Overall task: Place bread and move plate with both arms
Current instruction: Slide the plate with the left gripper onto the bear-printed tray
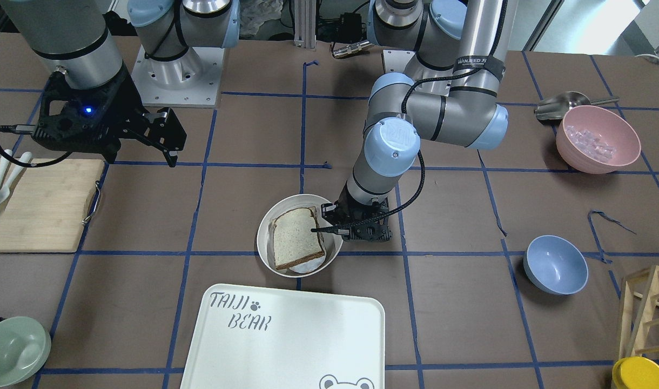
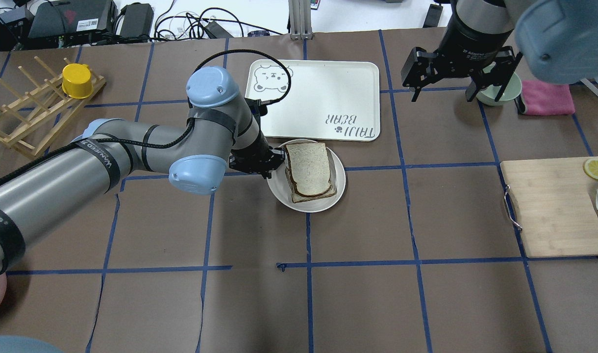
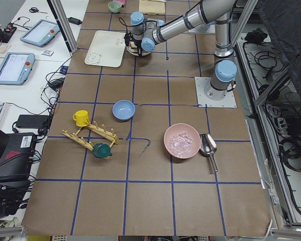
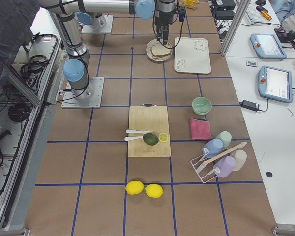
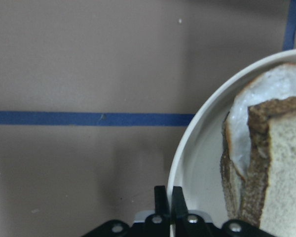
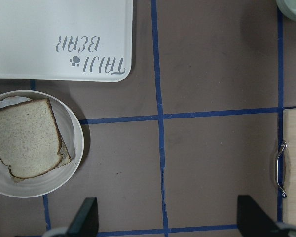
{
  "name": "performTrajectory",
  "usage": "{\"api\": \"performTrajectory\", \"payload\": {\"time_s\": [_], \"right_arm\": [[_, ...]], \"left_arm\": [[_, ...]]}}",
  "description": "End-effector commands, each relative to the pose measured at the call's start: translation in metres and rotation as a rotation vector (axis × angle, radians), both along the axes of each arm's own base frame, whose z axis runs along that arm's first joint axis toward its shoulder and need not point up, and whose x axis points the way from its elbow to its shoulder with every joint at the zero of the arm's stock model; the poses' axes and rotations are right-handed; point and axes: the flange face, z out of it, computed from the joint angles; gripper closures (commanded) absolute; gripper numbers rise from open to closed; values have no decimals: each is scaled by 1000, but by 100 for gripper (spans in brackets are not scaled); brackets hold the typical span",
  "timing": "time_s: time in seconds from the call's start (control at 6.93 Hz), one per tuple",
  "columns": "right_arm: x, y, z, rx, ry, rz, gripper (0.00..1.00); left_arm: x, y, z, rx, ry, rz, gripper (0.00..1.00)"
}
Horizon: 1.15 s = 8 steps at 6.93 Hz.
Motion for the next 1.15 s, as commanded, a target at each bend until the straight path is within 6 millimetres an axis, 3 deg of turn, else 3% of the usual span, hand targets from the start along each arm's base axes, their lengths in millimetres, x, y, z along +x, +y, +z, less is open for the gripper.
{"api": "performTrajectory", "payload": {"time_s": [0.0, 0.29, 0.43, 0.72, 1.01], "right_arm": [[1, 1, 2, -4, -4, 6, 0], [3, 1, 11, -30, -9, 11, 0], [2, 1, 9, -27, -7, 10, 0], [1, 1, 7, -23, -6, 9, 0], [2, 1, 6, -21, -7, 7, 0]], "left_arm": [[20, -20, 41, 10, 52, 34, 100], [20, -58, 78, 9, 68, -21, 100], [26, -93, 78, -31, 74, -90, 100], [21, -171, 62, -85, 80, -129, 100], [13, -221, 30, -110, 108, -155, 100]]}}
